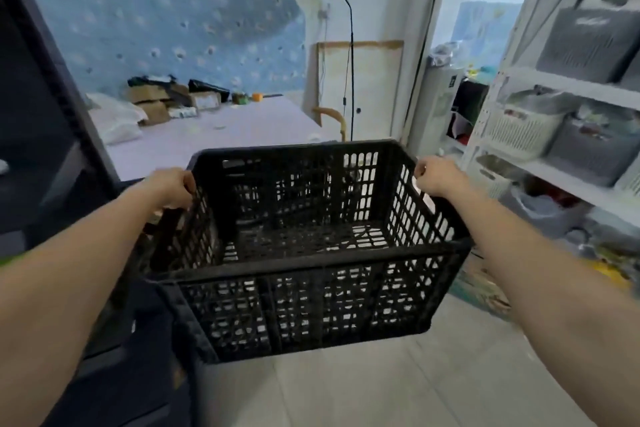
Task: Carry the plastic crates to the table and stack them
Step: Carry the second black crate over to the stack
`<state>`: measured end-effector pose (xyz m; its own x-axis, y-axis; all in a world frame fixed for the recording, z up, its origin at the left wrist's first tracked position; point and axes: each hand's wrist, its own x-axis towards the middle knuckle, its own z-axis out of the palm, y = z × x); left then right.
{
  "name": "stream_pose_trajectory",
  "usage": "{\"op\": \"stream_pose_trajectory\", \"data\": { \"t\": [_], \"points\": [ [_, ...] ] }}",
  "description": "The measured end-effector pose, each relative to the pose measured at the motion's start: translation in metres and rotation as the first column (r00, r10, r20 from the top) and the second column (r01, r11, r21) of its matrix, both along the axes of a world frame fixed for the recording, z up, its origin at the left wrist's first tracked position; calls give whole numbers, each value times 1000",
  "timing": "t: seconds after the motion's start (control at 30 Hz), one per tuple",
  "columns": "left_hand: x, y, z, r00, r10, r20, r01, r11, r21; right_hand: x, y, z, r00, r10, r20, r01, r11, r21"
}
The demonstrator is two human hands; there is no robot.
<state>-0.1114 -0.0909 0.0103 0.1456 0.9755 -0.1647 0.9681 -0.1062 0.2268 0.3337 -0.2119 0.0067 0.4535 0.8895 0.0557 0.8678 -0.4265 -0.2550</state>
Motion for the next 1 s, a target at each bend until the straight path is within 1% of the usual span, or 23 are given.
{"op": "stream_pose_trajectory", "data": {
  "t": [0.13, 0.33, 0.43, 0.53, 0.7, 0.8, 1.0],
  "points": [
    [29, 51, 15, 999, 51, 0, -51, 995, 80, 33, 84, 17, 999, 54, 3, -54, 998, 19],
    [73, 124, 23, 990, 124, -71, -116, 988, 106, 82, 207, 35, 984, 179, 22, -180, 983, 23],
    [90, 153, 27, 979, 200, -31, -195, 974, 116, 98, 266, 36, 972, 230, 35, -231, 973, 19],
    [101, 186, 23, 971, 234, -38, -225, 960, 165, 108, 318, 30, 964, 265, 33, -265, 964, 9],
    [100, 245, 7, 965, 260, -37, -250, 953, 170, 111, 395, 7, 950, 310, 32, -311, 950, 10],
    [95, 273, 1, 962, 271, -36, -262, 951, 163, 104, 430, -2, 945, 326, 29, -325, 945, -15],
    [83, 317, -9, 950, 311, 37, -312, 932, 186, 96, 480, -14, 946, 323, 1, -323, 946, -6]
  ]
}}
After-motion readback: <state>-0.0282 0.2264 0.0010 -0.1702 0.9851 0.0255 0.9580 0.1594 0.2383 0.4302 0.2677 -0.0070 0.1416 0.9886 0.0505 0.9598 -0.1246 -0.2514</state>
